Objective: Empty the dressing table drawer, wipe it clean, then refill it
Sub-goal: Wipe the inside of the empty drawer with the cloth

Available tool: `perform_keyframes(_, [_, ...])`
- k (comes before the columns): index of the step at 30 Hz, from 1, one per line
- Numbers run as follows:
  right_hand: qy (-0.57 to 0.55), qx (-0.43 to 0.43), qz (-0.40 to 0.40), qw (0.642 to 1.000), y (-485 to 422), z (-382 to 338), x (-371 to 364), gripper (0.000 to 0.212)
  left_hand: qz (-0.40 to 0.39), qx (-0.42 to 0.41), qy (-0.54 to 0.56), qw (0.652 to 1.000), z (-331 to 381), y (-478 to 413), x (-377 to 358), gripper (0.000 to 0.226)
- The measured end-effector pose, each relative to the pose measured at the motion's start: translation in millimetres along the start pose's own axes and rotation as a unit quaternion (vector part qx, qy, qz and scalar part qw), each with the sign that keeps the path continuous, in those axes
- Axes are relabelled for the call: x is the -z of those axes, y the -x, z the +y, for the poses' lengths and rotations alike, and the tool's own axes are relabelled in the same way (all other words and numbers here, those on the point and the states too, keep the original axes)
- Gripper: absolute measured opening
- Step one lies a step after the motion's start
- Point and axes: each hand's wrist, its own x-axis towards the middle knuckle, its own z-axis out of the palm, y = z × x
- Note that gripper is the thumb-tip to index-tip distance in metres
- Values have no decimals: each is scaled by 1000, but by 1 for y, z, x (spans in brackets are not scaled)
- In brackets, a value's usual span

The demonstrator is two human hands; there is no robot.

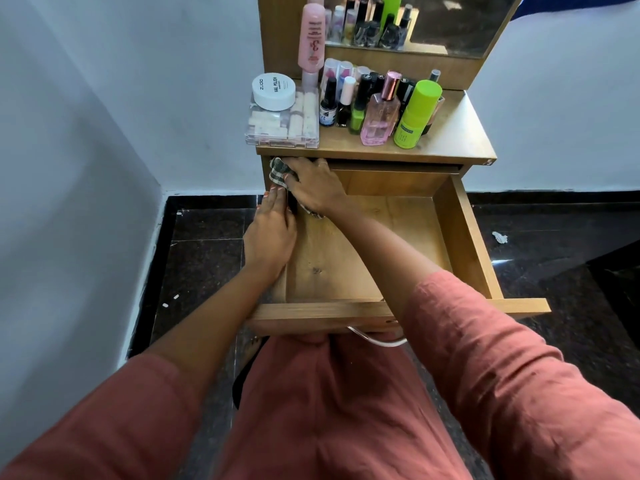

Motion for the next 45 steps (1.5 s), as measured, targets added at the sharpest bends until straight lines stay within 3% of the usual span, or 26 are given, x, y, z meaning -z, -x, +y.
perform_keyframes(6, [37,39,-23,998,0,6,-1,46,5,-27,-57,998,-11,8,26,39])
perform_keyframes(13, [52,82,-39,994,26,7,-5,49,34,-23,-36,999,-13,-10,44,42])
perform_keyframes(20, [54,153,-79,984,69,10,-11,46,-48,-35,32,998,-3,-35,45,41])
perform_keyframes(27, [31,229,-146,962,102,12,-11,44,-116,-74,-34,990,-3,-44,33,43])
perform_keyframes(34, [-38,278,-268,922,113,13,-3,40,-146,-78,-55,985,-9,-35,19,49])
perform_keyframes(45, [39,293,-146,944,98,18,-13,50,-122,-81,-50,988,-9,-28,12,48])
